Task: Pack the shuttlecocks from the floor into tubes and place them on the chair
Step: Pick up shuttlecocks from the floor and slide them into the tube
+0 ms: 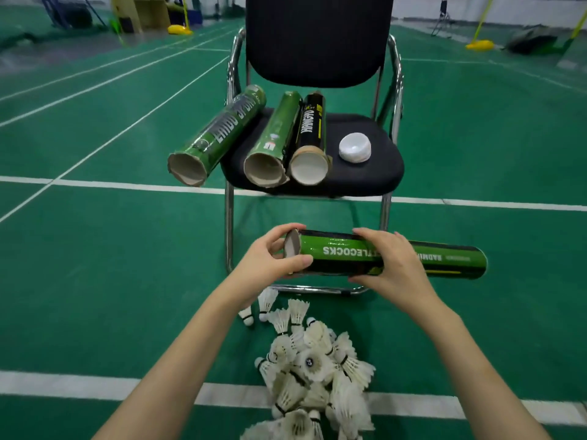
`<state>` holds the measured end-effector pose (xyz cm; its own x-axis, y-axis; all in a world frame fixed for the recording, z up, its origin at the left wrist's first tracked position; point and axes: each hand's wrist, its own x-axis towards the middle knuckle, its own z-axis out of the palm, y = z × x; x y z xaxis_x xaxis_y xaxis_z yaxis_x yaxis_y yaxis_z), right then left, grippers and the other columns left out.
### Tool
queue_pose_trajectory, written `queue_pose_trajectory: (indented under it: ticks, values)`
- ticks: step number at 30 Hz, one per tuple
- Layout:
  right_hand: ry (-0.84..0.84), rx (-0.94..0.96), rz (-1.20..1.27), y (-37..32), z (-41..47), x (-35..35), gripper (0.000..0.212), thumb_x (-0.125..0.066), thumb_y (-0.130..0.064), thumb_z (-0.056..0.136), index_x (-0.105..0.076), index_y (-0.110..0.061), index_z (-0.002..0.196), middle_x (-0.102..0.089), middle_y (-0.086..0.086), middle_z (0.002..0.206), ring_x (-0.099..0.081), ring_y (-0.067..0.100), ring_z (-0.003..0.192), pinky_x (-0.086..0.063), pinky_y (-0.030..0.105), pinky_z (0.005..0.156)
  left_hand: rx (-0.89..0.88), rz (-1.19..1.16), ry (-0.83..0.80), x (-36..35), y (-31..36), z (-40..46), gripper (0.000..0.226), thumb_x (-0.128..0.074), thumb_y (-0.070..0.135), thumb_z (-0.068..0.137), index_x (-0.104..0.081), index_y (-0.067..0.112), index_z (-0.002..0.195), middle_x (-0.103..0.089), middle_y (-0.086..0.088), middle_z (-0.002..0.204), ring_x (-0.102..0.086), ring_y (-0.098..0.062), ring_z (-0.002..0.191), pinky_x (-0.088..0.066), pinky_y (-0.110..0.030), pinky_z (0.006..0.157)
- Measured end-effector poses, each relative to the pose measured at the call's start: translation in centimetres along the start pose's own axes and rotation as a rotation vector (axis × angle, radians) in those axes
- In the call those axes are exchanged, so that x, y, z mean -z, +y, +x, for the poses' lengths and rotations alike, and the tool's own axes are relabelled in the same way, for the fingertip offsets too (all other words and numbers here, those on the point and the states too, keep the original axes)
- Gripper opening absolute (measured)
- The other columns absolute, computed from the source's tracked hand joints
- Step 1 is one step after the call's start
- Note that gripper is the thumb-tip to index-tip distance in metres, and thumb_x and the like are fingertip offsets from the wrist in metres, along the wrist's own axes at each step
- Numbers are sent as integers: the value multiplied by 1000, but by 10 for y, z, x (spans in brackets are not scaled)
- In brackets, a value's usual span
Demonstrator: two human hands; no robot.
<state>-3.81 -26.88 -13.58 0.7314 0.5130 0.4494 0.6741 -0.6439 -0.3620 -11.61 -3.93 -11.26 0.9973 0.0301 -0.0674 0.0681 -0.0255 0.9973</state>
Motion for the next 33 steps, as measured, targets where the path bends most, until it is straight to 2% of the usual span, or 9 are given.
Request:
queue_pose_trajectory:
  ticks: [4, 10, 14, 19, 22, 26, 30, 31, 33]
  values:
    - [-96, -23, -22, 15, -13, -35, 74, -81, -40, 60, -51, -25, 126, -57, -8, 122, -50, 16, 115, -33, 43, 102, 123, -94, 8, 3, -45, 10, 42, -76, 16, 77, -64, 37, 112, -62, -12, 121, -67, -30, 103, -55, -48, 88]
    - [-218, -137, -20, 30, -41, -82, 76, -73, -52, 65, -45, -30, 132, -54, -5, 125, -44, 18, 116, -27, 37, 101, 248, -185, 51, 2, -97, 19, 49, -69, 8, 82, -54, 22, 127, -48, -3, 134, -71, -19, 93, -59, -34, 75]
    - [-295, -238, 2, 36, -66, -106, 78, -71, -53, 67, -41, -31, 135, -52, -1, 126, -42, 20, 116, -31, 38, 99, 297, -191, 65, -4, -128, 17, 45, -69, 25, 79, -53, 31, 121, -48, 1, 133, -68, -17, 97, -58, -31, 75]
    - [-428, -346, 15, 43, -90, -127, 80, -69, -56, 67, -36, -35, 137, -49, -2, 129, -38, 18, 119, -34, 38, 99, 255, -9, 68, -3, -171, 10, 49, -62, 45, 79, -56, 33, 126, -58, 4, 126, -66, -9, 101, -56, -33, 87]
    - [-425, -407, 23, 46, -103, -135, 80, -68, -60, 65, -37, -36, 135, -51, -5, 126, -40, 17, 116, -38, 38, 95, 214, 55, 178, 3, -199, 5, 18, -53, 22, 96, -61, 27, 111, -63, 5, 119, -65, -12, 103, -55, -28, 86]
    - [-447, -459, 39, 44, -117, -140, 76, -67, -59, 67, -37, -39, 134, -52, -8, 123, -41, 14, 113, -38, 36, 89, 162, 294, 243, 11, -234, -9, 39, -42, -11, 91, -59, 24, 95, -67, 10, 99, -64, -6, 96, -48, -17, 82]
    - [-516, -499, 110, 37, -125, -141, 75, -67, -57, 69, -36, -38, 134, -52, -7, 120, -42, 14, 111, -41, 38, 88, 141, 516, 167, 7, -250, -27, 55, -37, -17, 83, -55, 29, 107, -69, 13, 92, -57, 3, 69, -36, -8, 54]
    - [-525, -506, 125, 35, -126, -141, 75, -67, -57, 69, -36, -38, 134, -52, -7, 119, -42, 14, 111, -41, 38, 89, 134, 563, 140, 7, -253, -29, 60, -37, -18, 80, -55, 31, 108, -67, 15, 95, -56, 5, 72, -35, -8, 55]
    - [-550, -515, 133, 34, -128, -140, 75, -67, -57, 68, -36, -37, 134, -52, -6, 118, -43, 14, 111, -42, 38, 90, 101, 647, 114, 8, -260, -31, 61, -41, -19, 78, -60, 28, 113, -61, 19, 101, -53, 1, 95, -35, 0, 69]
